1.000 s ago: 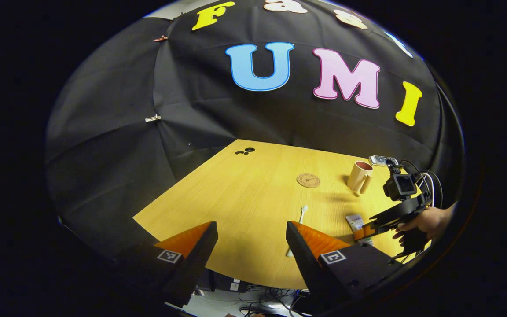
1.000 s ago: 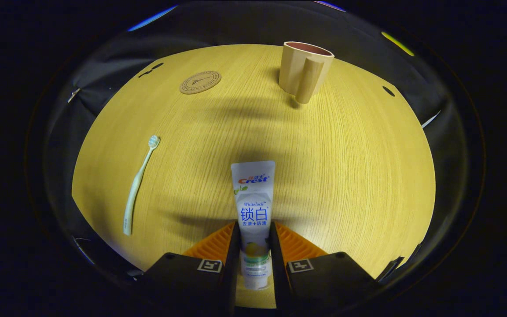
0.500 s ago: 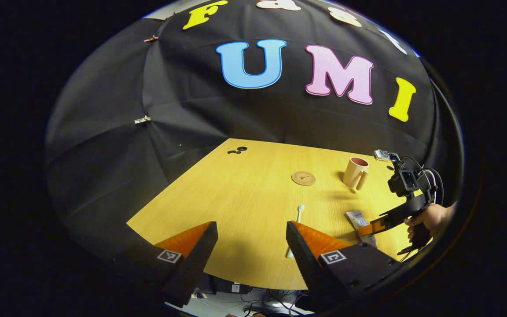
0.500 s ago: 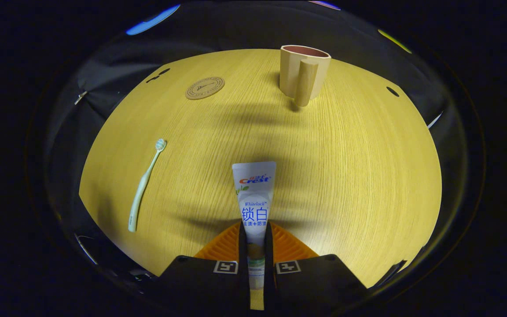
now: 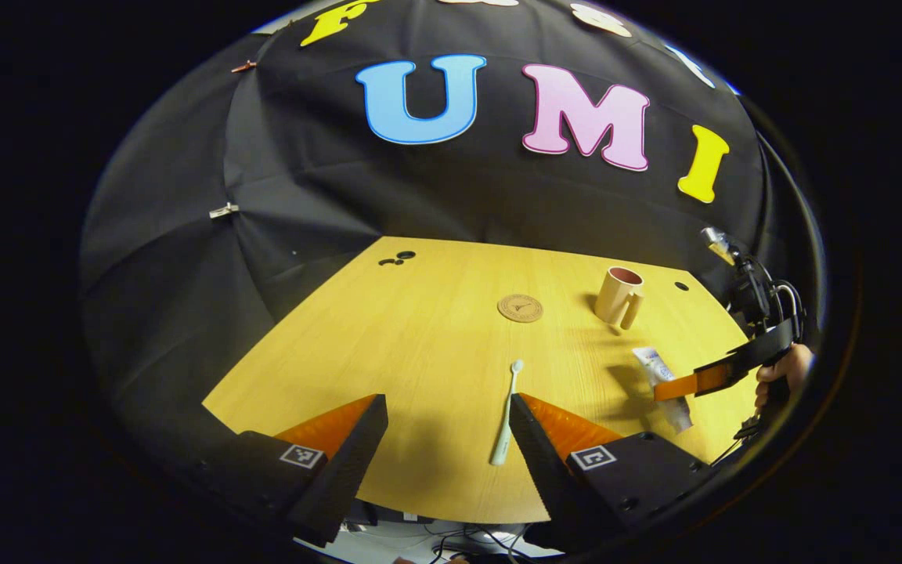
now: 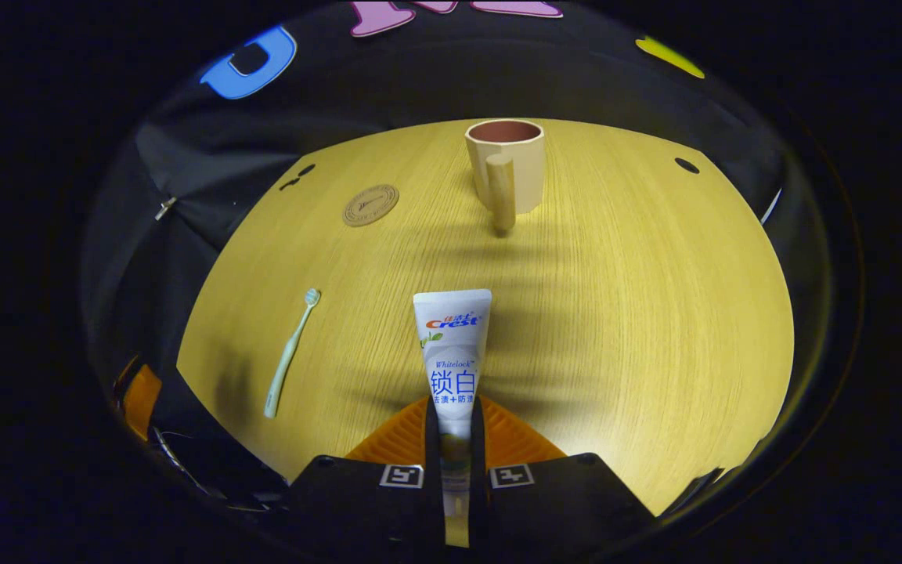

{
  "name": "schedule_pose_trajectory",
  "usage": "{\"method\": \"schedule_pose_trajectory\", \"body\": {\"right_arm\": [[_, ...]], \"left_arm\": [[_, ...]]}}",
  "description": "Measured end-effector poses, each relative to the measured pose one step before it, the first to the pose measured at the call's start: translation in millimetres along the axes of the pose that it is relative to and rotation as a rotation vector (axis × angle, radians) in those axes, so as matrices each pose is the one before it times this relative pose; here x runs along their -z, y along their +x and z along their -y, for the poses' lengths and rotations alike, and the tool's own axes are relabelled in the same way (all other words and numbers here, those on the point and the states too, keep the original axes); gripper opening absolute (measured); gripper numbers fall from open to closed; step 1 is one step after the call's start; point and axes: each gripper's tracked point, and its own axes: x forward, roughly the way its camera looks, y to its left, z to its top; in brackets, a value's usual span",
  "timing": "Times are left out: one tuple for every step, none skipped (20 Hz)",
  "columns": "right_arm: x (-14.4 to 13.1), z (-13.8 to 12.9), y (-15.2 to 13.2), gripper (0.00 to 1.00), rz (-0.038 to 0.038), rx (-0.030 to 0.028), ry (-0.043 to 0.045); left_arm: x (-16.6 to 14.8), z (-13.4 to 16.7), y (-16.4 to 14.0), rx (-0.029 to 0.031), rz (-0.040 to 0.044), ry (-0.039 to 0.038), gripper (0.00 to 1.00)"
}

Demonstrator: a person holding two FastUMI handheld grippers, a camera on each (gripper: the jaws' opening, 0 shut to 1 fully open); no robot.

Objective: Put the toothbrush and toothpaste on the desktop into the cup, then pick up the cup and place it on the coaster on the desktop.

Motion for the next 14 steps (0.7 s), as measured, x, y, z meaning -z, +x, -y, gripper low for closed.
{"method": "schedule_pose_trajectory", "body": {"right_arm": [[-4.45, 5.71, -8.24, 0.16, 0.01972, 0.00138, -0.01575], [-4.04, 4.65, -8.90, 0.16, 0.01749, 0.00090, -0.01237], [-2.43, 5.10, -7.57, 0.16, 0.01375, -0.00137, -0.00092], [-3.38, 5.37, -8.52, 0.16, 0.01347, -0.00211, 0.00702], [-3.60, 5.29, -7.57, 0.16, 0.01481, -0.00150, 0.01023], [-3.70, 5.13, -7.33, 0.16, 0.01587, -0.00252, 0.01184], [-2.90, 1.51, -4.61, 0.16, 0.01457, -0.00142, 0.01699], [-3.12, 3.64, -6.84, 0.16, 0.01331, -0.00368, 0.01887], [-3.07, 6.78, -10.67, 0.16, 0.01310, -0.00324, 0.01699], [-3.99, 5.18, -8.21, 0.16, 0.01643, 0.00172, 0.01018], [-3.31, 5.49, -6.02, 0.16, 0.01253, 0.00520, 0.00519], [-2.46, 3.57, -6.18, 0.16, 0.01188, 0.00313, 0.00659], [-1.13, 3.43, -4.90, 0.16, 0.00949, 0.00106, 0.00877], [0.26, 3.64, -4.53, 0.16, -0.00162, -0.00050, 0.01502]], "left_arm": [[1.97, 5.39, 7.62, 0.02028, -0.01071, 0.00651, 0.99], [1.61, 5.54, 8.71, 0.01988, -0.01323, 0.01581, 0.99], [6.26, 5.93, 10.86, 0.02229, -0.02569, 0.02077, 0.99], [6.22, 6.19, 9.88, 0.01731, -0.02977, 0.01980, 0.98], [5.87, 5.71, 11.25, 0.01789, -0.02773, 0.01632, 0.99], [5.15, 5.28, 10.56, 0.01645, -0.02451, 0.01343, 0.99], [3.87, 5.76, 11.74, 0.01743, -0.02500, 0.00844, 0.99], [4.92, 4.54, 10.13, 0.01782, -0.02886, 0.00204, 0.99], [4.27, 4.18, 8.80, 0.01448, -0.03239, 0.00128, 0.99], [5.20, 0.31, 8.77, 0.00605, -0.02860, 0.00103, 0.99], [1.89, 1.08, 9.87, 0.00631, -0.02330, 0.00059, 0.99], [2.39, 0.55, 7.78, 0.00281, -0.02503, -0.00098, 0.99], [1.41, -2.12, 7.70, -0.00536, -0.02513, 0.00595, 0.98], [1.79, -3.04, 7.07, -0.00990, -0.02671, 0.00993, 0.98]]}}
